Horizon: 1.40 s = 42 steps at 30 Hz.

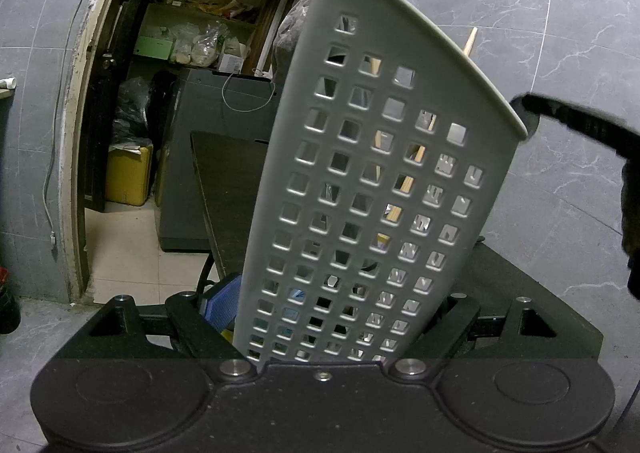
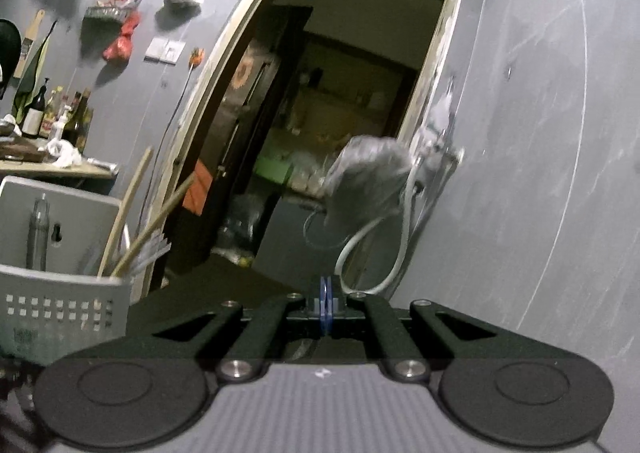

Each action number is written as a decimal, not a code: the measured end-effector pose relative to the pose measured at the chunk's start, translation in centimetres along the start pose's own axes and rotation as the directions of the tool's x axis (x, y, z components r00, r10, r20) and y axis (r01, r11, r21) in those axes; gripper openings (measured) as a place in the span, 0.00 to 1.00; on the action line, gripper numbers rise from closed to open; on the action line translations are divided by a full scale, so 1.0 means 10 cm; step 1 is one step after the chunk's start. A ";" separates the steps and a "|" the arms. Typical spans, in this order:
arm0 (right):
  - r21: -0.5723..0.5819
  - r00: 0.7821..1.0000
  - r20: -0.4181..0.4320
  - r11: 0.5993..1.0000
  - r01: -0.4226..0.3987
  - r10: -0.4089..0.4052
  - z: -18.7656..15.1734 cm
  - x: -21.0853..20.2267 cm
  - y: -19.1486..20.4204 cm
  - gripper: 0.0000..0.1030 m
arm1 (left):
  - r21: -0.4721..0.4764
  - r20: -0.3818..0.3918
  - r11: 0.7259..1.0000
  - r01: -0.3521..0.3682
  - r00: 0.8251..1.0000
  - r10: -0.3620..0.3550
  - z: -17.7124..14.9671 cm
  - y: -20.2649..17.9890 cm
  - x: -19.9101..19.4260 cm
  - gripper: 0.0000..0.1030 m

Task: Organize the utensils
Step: 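Lift the spoon with the right tool toward the white basket, then drop the spoon into the white basket with the right tool while the left tool holds it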

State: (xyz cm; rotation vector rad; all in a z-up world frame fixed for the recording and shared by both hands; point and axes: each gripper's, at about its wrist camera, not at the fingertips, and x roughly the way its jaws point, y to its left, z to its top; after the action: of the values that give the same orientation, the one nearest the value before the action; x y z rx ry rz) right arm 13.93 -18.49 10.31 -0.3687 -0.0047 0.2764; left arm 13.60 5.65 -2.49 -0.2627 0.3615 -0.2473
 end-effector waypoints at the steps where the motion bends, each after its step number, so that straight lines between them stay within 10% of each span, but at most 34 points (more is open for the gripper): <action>1: -0.005 1.000 0.012 1.000 0.006 -0.006 0.04 0.00 0.00 0.01 | 0.000 0.000 1.000 0.000 1.000 0.000 0.00 0.00 0.00 0.84; 20: -0.146 0.992 0.126 0.989 0.012 0.007 0.52 -0.31 0.26 0.01 | 0.000 0.000 1.000 0.000 1.000 0.000 0.00 0.00 0.00 0.84; 31: -0.233 0.921 0.371 0.972 -0.027 0.114 1.23 -0.68 0.53 0.01 | -0.001 0.001 1.000 -0.001 1.000 0.001 0.00 0.00 0.00 0.84; 42: -0.212 0.917 0.278 0.950 -0.231 0.285 1.03 -0.40 0.97 0.01 | -0.001 0.001 1.000 -0.001 1.000 0.001 0.00 0.00 0.00 0.84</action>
State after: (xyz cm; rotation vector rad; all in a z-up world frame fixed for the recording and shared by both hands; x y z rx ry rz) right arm 6.92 -7.21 16.64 -0.4998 -0.2897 0.5977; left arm 13.60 5.66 -2.52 -0.2637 0.3610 -0.2464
